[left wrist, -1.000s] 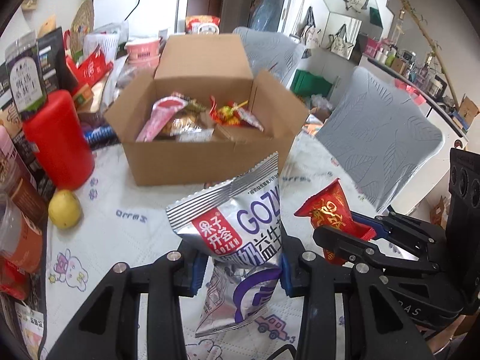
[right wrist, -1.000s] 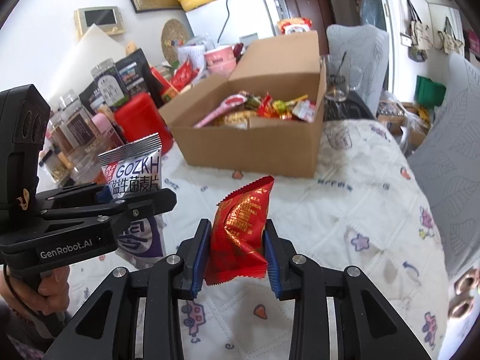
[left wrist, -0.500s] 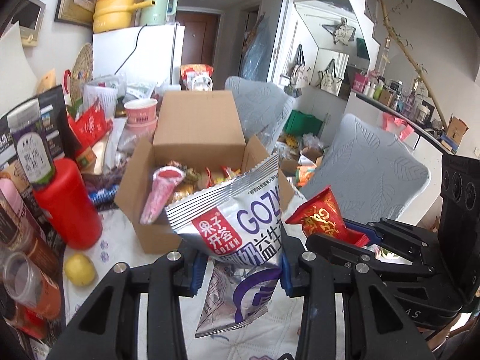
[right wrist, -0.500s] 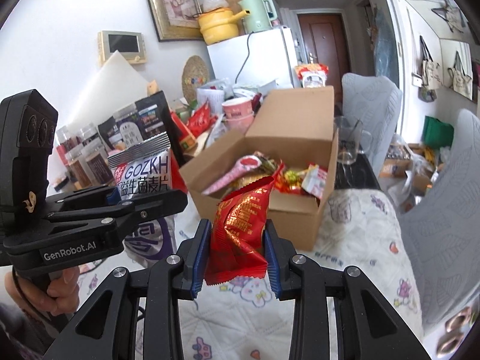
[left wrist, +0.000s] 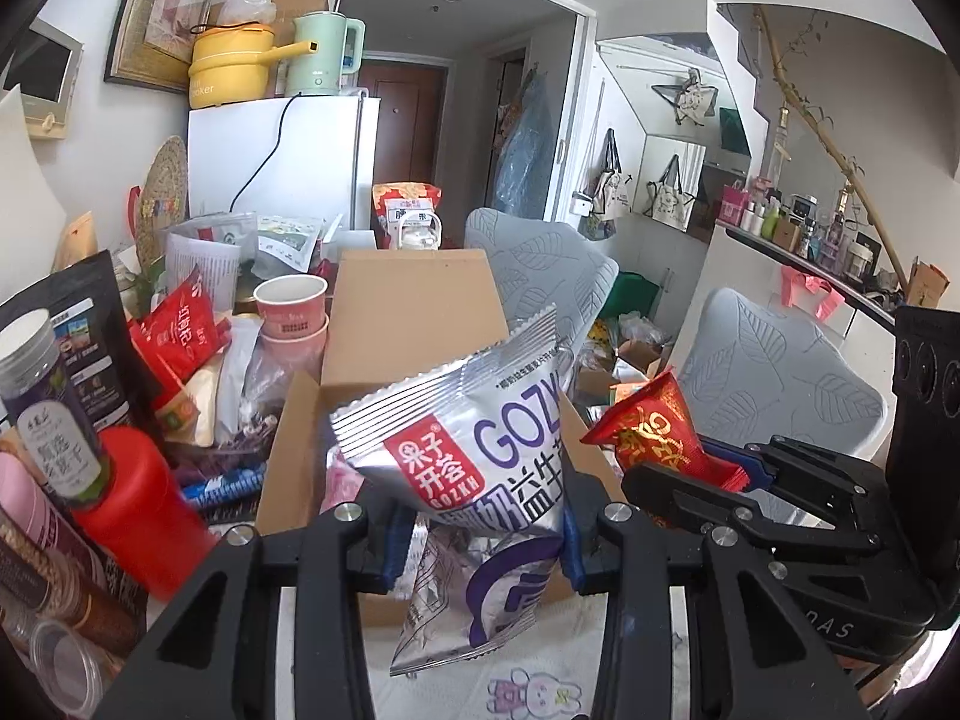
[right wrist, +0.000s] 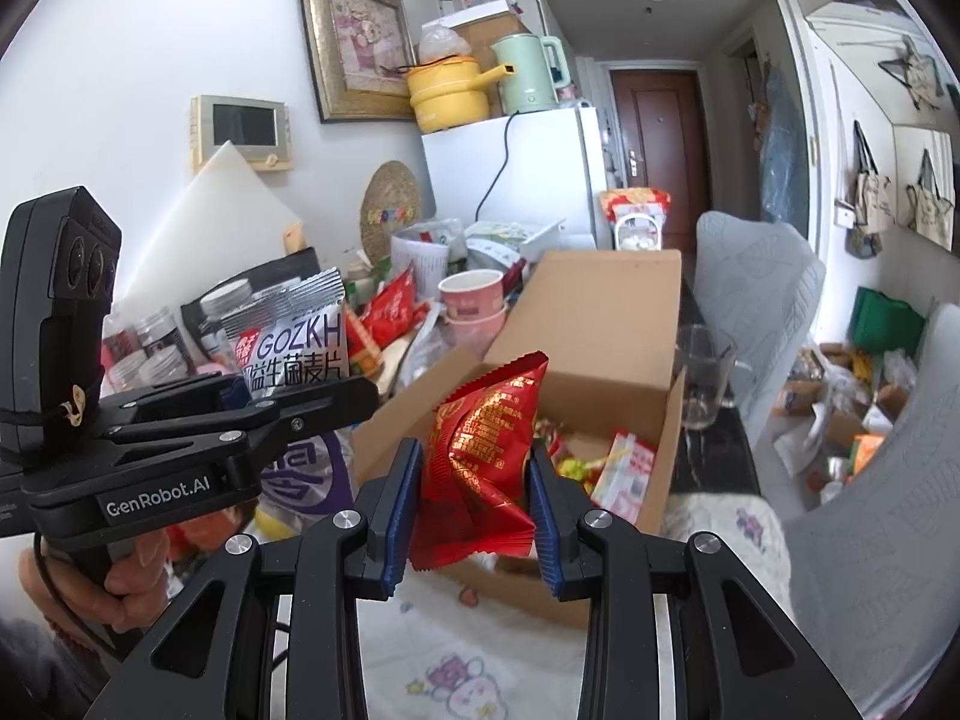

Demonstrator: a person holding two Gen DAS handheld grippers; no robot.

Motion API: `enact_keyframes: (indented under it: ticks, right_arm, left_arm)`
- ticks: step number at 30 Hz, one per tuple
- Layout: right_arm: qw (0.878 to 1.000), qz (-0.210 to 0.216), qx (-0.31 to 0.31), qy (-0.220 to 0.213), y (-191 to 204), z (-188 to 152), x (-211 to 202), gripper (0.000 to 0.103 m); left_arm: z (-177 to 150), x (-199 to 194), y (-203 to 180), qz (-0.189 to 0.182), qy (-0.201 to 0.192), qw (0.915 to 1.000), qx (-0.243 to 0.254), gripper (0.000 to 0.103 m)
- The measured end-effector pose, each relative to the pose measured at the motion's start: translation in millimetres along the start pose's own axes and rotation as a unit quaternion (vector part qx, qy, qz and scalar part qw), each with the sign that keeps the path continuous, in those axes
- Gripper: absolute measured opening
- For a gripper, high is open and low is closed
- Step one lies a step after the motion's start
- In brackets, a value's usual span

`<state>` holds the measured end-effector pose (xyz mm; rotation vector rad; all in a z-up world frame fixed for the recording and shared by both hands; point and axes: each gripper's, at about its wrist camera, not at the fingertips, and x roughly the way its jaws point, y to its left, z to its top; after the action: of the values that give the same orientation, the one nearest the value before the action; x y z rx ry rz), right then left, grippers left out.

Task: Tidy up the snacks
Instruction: 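Lift and carry the silver bag and red packet over the box with both tools, then open both tools to drop the silver bag and red packet into the box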

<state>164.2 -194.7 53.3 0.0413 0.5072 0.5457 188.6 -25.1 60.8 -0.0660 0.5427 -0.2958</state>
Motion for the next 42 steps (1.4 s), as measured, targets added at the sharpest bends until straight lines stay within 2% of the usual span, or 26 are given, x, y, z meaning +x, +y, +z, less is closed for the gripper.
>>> enact_keyframes:
  ticks: [7, 15, 17, 30, 42]
  right_arm:
    - [1.000, -0.011, -0.005, -0.002, -16.5, 24.8, 37.5, 0.034]
    - [1.000, -0.011, 0.007, 0.000, -32.9, 39.0, 84.3, 0.026]
    - [1.000, -0.014, 0.006, 0.010, -34.7, 39.3, 97.4, 0.023]
    - [0.995, -0.026, 0.016, 0.091, -53.4, 11.6, 151.6, 0.023]
    - [0.989, -0.043, 0.025, 0.139, -62.9, 1.4, 170.0, 0.023]
  left_arm:
    - [19.3, 35.7, 17.2, 0.013, -0.005, 0.9999, -0.007, 0.038]
    - [31.1, 82.5, 39.3, 0.029, 0.009, 0.9994, -0.016, 0.038]
    - [30.9, 96.3, 45.5, 0.032, 0.021, 0.9991, -0.020, 0.038]
    - [7.4, 151.4, 58.3, 0.043, 0.105, 0.9933, -0.022, 0.038]
    - [-15.4, 190.6, 63.6, 0.058, 0.198, 0.9778, -0.035, 0.039]
